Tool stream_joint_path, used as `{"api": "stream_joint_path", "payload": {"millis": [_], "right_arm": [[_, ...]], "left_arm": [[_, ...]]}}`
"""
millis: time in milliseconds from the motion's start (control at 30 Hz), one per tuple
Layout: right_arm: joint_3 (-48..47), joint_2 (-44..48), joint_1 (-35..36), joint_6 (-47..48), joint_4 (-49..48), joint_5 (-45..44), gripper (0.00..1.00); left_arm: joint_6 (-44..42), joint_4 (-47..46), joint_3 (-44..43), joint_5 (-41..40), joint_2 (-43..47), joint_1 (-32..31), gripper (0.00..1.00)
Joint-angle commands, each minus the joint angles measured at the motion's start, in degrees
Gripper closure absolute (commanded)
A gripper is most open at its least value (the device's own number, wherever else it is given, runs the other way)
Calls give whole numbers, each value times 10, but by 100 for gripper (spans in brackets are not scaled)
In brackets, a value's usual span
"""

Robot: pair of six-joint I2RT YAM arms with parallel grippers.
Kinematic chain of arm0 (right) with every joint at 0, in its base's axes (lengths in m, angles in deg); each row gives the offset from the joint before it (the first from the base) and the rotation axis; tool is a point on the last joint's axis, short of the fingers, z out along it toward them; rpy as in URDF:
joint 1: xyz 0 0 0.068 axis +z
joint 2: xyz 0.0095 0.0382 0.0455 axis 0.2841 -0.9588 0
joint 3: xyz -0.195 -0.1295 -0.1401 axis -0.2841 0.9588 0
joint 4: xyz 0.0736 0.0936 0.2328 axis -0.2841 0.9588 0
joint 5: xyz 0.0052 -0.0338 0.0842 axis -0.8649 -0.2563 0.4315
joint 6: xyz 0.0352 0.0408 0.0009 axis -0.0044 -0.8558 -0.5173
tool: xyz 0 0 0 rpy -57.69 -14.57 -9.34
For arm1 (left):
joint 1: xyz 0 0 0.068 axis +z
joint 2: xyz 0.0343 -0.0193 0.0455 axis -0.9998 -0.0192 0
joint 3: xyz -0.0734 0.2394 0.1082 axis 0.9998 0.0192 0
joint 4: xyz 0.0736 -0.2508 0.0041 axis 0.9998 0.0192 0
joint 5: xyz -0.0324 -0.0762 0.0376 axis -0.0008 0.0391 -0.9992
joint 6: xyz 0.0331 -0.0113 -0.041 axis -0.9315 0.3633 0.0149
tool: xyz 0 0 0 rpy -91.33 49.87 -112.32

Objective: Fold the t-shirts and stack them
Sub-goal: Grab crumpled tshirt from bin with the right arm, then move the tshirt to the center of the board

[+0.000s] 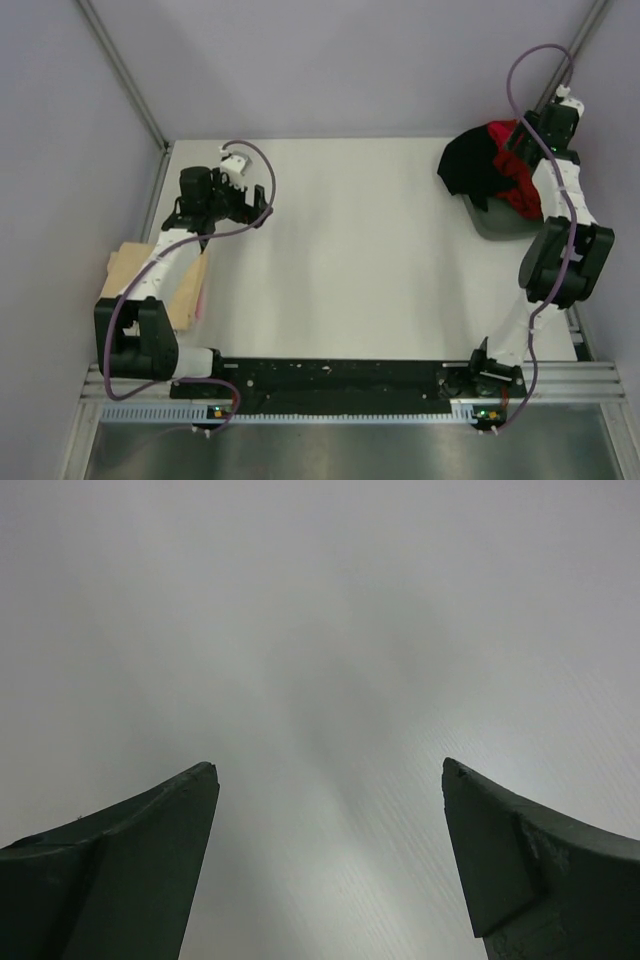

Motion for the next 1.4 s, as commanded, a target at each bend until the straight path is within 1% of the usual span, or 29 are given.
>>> {"api": "stream_joint_path", "payload": {"millis": [0,67,167,200,233,333,400,533,667,833,1000,1200,1300,1367], "right_arm": [[-103,-76,-23,-31,50,34,33],[-136,-111,-23,-38,69,34,33],[-150,-145,-25,-45,75,11,32],[-155,-158,-28,-47,75,14,34],[-161,-163,-30,-47,79,16,42],[-164,-164,-34,-42,89,6,81],[-155,-148,-34,-30,89,-8,100],[-150,-108,-34,11,89,-34,100],[-141,-40,-33,37,78,-46,100],[-121,64,-32,53,48,-14,100],[-118,169,-32,35,5,9,100],[-188,256,-29,33,-87,71,100],[-231,280,-29,31,-158,104,100],[-269,283,-29,28,-183,118,100]], "left_arm": [[-14,34,-32,2,-11,0,4],[-13,34,-35,2,-16,0,4],[-11,41,-42,9,-20,0,5],[-12,43,-43,12,-20,0,4],[-13,46,-44,16,-20,0,5],[-14,49,-45,20,-20,0,5],[-13,50,-45,24,-20,0,5],[-14,50,-46,24,-18,0,5],[-15,49,-44,18,-6,0,5],[-17,45,-35,15,22,0,5],[-22,43,-30,11,43,0,4],[-19,40,-26,22,57,0,4],[-17,34,-24,26,59,0,4],[-16,33,-23,26,61,-1,4]]}}
